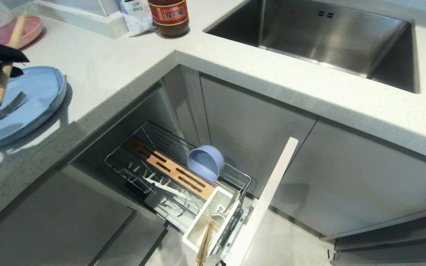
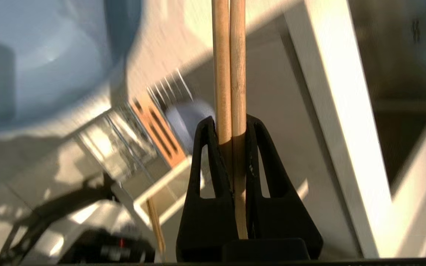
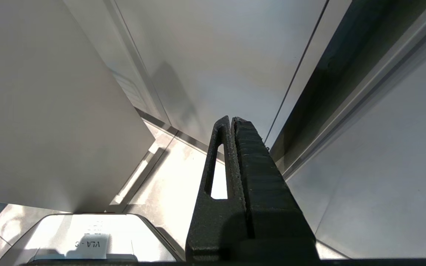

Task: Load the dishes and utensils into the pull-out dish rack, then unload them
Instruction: Pick up the chopsticks and place it in the cupboard

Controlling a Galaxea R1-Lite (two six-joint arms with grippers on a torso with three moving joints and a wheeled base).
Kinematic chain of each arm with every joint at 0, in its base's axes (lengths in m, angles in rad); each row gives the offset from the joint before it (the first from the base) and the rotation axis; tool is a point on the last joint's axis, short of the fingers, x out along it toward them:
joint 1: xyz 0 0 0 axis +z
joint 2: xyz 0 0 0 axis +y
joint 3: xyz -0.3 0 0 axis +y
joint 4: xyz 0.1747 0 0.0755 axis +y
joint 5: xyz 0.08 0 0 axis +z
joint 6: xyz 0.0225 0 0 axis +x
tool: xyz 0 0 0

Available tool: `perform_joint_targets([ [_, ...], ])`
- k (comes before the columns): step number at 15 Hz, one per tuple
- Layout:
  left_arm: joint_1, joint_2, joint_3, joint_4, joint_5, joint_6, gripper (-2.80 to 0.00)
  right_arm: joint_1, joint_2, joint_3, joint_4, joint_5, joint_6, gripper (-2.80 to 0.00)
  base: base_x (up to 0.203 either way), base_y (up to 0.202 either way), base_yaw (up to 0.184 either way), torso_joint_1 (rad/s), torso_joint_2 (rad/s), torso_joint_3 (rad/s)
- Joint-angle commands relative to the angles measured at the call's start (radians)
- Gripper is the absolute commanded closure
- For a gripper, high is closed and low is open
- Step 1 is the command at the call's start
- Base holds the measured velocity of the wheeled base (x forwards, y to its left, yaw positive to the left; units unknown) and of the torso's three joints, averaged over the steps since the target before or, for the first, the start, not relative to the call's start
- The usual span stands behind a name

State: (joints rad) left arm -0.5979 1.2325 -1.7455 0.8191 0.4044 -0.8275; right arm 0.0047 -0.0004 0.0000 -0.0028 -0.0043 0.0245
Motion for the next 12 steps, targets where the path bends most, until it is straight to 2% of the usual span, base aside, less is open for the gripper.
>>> perform_joint_targets([
  [1,-0.117,-0.011,0.063,0.005,0.001,-0.013,0.00,0.000,-0.004,0.002,0.000,0.000,0.000,0.00,0.000,0.000,0.000,0.000,0.00,0.000],
  [4,-0.220,0.015,0.108,0.059,0.000,-0.025,0.00,0.000,-0.003,0.002,0.000,0.000,0.000,0.00,0.000,0.000,0.000,0.000,0.00,0.000],
  [7,-0.250,0.075,0.119,0.180,-0.007,-0.023,0.00,0.000,-0.004,0.002,0.000,0.000,0.000,0.00,0.000,0.000,0.000,0.000,0.00,0.000],
  [9,-0.250,0.095,0.117,0.247,-0.082,-0.014,0.00,0.000,-0.004,0.002,0.000,0.000,0.000,0.00,0.000,0.000,0.000,0.000,0.00,0.000],
  [12,-0.249,0.094,0.118,0.323,-0.198,0.070,0.00,0.000,-0.004,0.002,0.000,0.000,0.000,0.00,0.000,0.000,0.000,0.000,0.00,0.000],
])
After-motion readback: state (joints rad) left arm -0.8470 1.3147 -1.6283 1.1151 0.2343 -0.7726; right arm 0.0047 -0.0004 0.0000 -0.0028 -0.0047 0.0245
